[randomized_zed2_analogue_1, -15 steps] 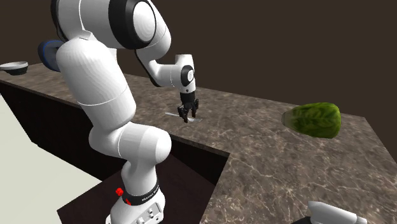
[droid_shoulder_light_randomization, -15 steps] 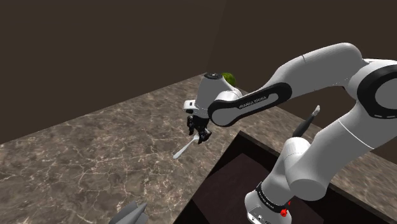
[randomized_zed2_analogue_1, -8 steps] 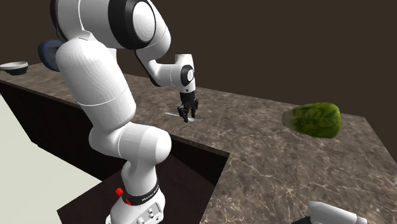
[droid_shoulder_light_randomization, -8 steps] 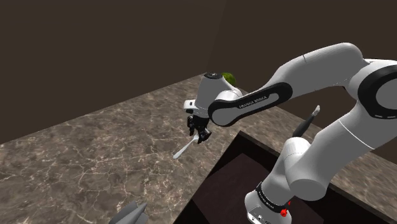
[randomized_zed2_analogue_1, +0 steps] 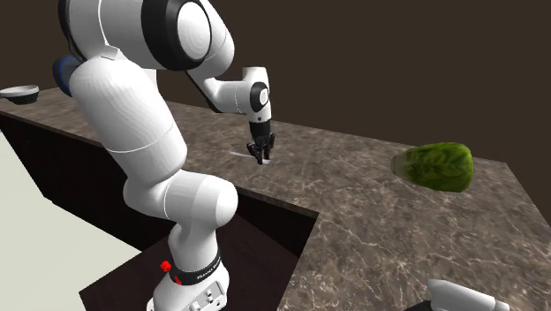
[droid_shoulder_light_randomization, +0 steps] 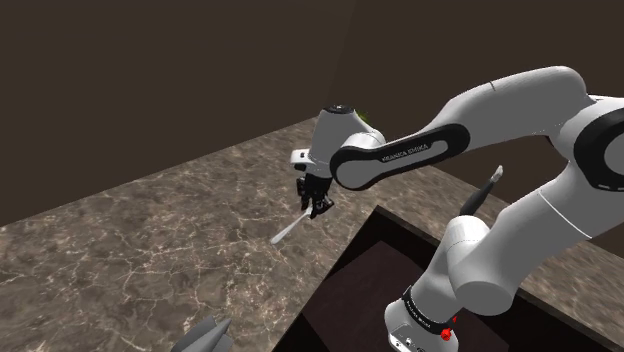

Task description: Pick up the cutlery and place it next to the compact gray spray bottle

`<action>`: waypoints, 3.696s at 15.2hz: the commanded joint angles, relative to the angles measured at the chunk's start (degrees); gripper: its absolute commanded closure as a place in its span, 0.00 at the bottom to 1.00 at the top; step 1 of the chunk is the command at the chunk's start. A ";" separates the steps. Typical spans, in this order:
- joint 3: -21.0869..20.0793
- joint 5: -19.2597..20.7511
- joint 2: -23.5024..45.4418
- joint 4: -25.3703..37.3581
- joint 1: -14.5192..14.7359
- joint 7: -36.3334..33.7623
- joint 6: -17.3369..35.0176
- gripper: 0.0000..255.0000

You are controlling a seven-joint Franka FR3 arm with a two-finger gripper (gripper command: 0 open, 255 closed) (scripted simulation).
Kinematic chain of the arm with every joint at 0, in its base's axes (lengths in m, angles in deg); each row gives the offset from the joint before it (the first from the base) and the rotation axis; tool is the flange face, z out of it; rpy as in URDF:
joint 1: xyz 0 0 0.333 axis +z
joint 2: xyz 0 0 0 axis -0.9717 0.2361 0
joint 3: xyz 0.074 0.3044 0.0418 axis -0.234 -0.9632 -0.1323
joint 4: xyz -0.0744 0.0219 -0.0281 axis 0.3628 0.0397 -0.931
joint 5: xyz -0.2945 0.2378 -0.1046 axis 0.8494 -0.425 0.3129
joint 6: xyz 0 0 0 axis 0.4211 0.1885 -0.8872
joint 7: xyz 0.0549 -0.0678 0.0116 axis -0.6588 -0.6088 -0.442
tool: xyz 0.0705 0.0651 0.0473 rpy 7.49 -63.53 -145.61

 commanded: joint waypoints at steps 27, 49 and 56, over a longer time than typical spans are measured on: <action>-0.97 -1.14 -8.92 14.74 0.34 1.61 -23.65 1.00; -1.59 -1.79 -8.17 32.37 0.57 2.83 -40.49 1.00; -0.28 -1.02 -10.03 34.66 -0.19 5.18 -44.42 1.00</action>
